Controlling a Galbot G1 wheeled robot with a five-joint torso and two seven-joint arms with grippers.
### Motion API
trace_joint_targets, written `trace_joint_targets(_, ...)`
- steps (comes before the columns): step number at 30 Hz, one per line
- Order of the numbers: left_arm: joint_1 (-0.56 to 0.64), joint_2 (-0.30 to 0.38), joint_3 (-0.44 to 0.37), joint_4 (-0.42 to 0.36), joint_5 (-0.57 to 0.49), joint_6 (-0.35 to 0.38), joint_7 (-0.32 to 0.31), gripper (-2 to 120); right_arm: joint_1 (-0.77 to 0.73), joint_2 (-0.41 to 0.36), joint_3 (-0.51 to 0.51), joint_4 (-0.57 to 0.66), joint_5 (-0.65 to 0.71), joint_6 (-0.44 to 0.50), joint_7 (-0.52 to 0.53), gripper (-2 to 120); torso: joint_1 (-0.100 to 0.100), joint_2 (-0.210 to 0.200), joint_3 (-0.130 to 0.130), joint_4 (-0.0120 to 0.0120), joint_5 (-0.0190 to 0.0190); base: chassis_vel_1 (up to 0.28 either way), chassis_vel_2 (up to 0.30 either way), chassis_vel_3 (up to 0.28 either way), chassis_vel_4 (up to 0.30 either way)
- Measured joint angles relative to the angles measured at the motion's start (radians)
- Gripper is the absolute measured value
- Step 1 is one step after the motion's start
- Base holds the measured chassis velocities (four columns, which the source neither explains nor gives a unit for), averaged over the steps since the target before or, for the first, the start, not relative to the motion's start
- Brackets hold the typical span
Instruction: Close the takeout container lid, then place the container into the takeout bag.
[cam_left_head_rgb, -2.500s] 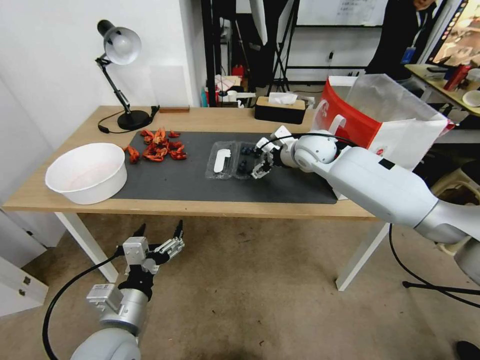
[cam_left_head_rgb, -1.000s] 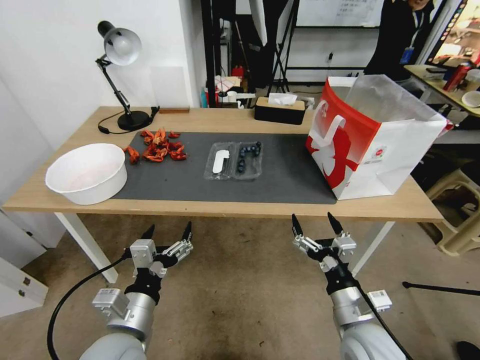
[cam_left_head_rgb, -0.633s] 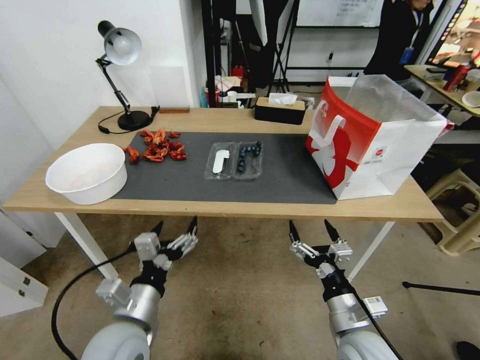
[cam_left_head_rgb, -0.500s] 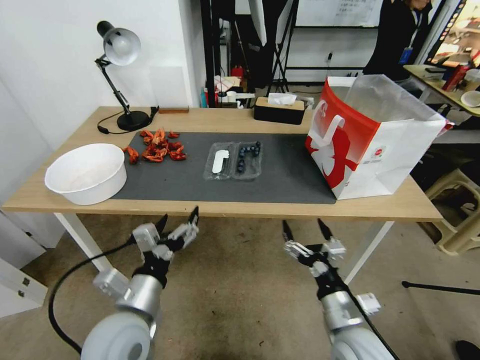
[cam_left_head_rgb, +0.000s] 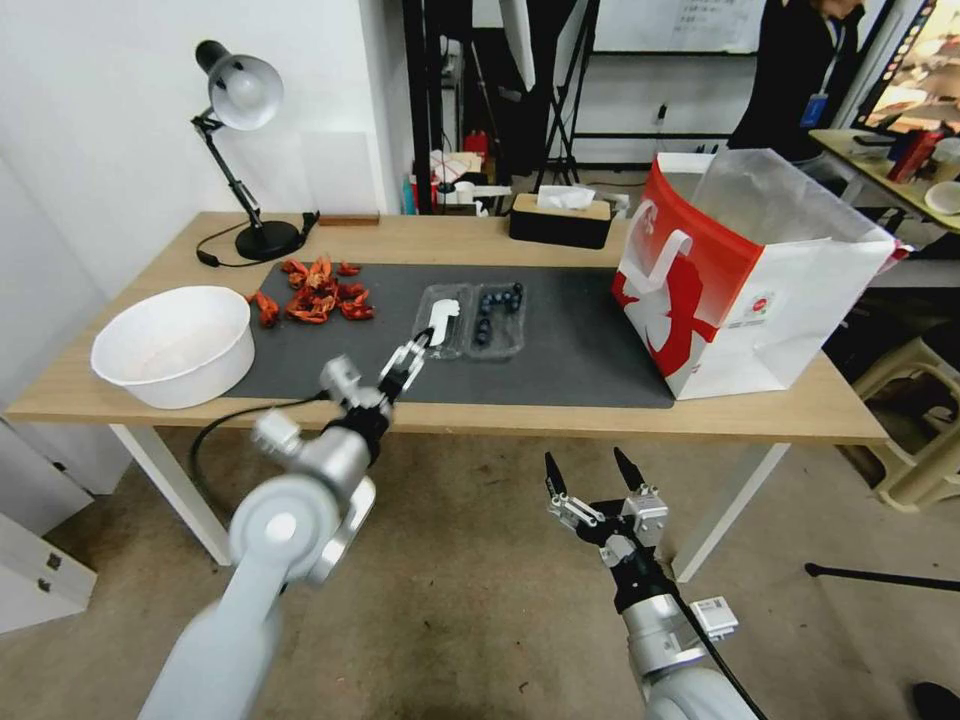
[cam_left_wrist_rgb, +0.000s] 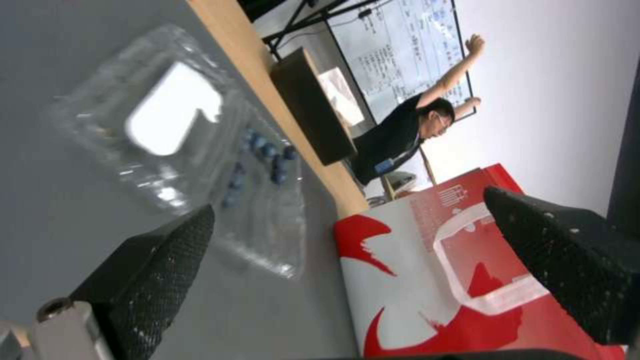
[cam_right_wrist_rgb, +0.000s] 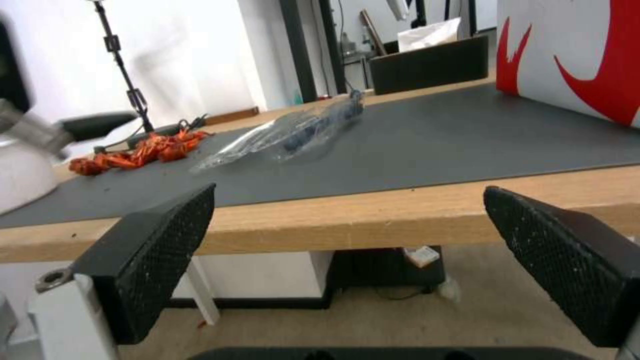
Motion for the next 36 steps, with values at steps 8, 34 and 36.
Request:
trace_joint_targets(8, -0.151, -0.036, 0.085, 0.092, -0.009, 0.041, -0.149, 100, -0.006, 0.025, -0.002, -0.006, -0.021, 0.000, 0.000, 100, 0.000, 0.000, 0.000, -0.0001, 0.0000, 0.000, 0.000, 0.000, 0.000)
trace_joint_targets(34, -0.312, -0.097, 0.163, 0.297, -0.011, 0.059, -0.345, 100, 0.000, 0.045, 0.003, -0.027, -0.035, 0.006, 0.004, 100, 0.000, 0.000, 0.000, 0.0000, -0.0002, 0.000, 0.000, 0.000, 0.000)
trace_joint_targets(36, -0.315, -0.099, 0.158, 0.307, -0.006, 0.060, -0.349, 100, -0.001, 0.045, 0.003, -0.028, -0.035, 0.006, 0.004, 100, 0.000, 0.000, 0.000, 0.0000, -0.0001, 0.000, 0.000, 0.000, 0.000)
